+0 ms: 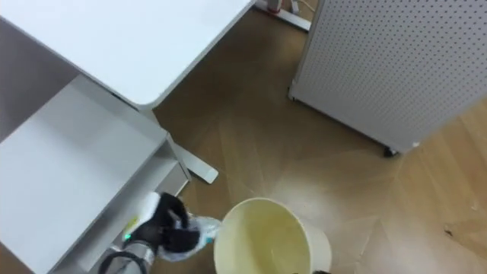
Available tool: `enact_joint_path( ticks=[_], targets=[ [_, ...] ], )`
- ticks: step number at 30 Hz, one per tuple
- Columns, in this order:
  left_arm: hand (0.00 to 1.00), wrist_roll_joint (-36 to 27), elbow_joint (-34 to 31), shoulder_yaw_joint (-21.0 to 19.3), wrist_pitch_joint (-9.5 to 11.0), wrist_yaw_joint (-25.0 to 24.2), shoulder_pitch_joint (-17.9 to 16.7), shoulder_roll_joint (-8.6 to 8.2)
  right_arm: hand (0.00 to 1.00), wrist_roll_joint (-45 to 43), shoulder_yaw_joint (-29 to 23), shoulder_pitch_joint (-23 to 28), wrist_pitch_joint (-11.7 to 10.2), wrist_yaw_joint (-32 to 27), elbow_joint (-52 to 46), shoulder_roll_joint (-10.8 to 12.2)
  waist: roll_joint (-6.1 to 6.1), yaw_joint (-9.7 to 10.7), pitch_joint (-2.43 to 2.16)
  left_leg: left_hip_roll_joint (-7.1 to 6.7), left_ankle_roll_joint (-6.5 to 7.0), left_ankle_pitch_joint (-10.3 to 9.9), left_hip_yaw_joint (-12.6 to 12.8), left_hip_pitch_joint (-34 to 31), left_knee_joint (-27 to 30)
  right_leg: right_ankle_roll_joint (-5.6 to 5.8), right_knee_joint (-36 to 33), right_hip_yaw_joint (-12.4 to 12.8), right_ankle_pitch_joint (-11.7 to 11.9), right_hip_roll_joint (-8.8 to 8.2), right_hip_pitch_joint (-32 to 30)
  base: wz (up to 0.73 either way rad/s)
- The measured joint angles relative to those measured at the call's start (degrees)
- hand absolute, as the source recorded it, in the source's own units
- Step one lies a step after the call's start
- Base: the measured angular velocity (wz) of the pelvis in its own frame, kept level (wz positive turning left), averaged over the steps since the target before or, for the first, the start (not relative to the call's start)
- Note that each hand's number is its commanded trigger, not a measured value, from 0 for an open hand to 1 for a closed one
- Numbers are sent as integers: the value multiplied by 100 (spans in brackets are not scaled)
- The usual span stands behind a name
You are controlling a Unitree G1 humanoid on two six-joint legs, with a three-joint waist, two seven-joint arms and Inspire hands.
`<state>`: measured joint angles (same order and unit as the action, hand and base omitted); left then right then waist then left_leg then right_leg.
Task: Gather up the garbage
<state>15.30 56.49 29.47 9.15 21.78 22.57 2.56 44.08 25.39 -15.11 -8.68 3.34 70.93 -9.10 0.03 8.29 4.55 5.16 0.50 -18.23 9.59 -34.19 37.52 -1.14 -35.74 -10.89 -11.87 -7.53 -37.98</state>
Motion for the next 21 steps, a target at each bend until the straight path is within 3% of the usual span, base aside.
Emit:
enact_joint_path(
  ticks=[4,7,8,9,10,15,21],
  targets=[
    [100,55,-27,274,18,-335,-228,-224,100,-174,71,58,4,257,30,112,-80,-59,-77,-6,12,10,122,205,-92,9,19,57,4,-20,116,-9],
    [100,53,-27,320,18,-513,-246,-337,100,-155,93,70,4,347,40,191,-90,-55,-87,-6,18,13,133,250,-92,22,26,72,14,-18,155,-2],
    [94,53,-27,349,18,-534,-246,-344,100,-150,101,83,5,366,39,205,-90,-55,-87,-5,19,14,133,262,-94,22,29,69,17,-17,170,0],
    [30,53,-27,428,18,-611,-246,-356,100,-135,140,87,7,386,37,218,-94,-55,-91,-3,20,14,134,286,-115,22,29,66,20,-17,198,0],
    [0,49,-27,493,18,-681,-243,-367,100,-134,152,105,12,441,40,217,-100,-53,-98,-4,28,19,136,292,-126,26,29,70,30,-22,197,0],
    [0,59,-26,800,15,-1014,-282,-389,100,-205,205,152,1,491,28,234,-105,-22,-102,-5,54,78,200,299,-216,30,110,117,127,5,179,-4],
    [0,59,-25,798,8,-1156,-416,-391,100,-452,190,156,1,494,8,261,-142,0,-138,-3,41,90,219,292,-275,18,198,119,160,67,172,-2]
  ],
)
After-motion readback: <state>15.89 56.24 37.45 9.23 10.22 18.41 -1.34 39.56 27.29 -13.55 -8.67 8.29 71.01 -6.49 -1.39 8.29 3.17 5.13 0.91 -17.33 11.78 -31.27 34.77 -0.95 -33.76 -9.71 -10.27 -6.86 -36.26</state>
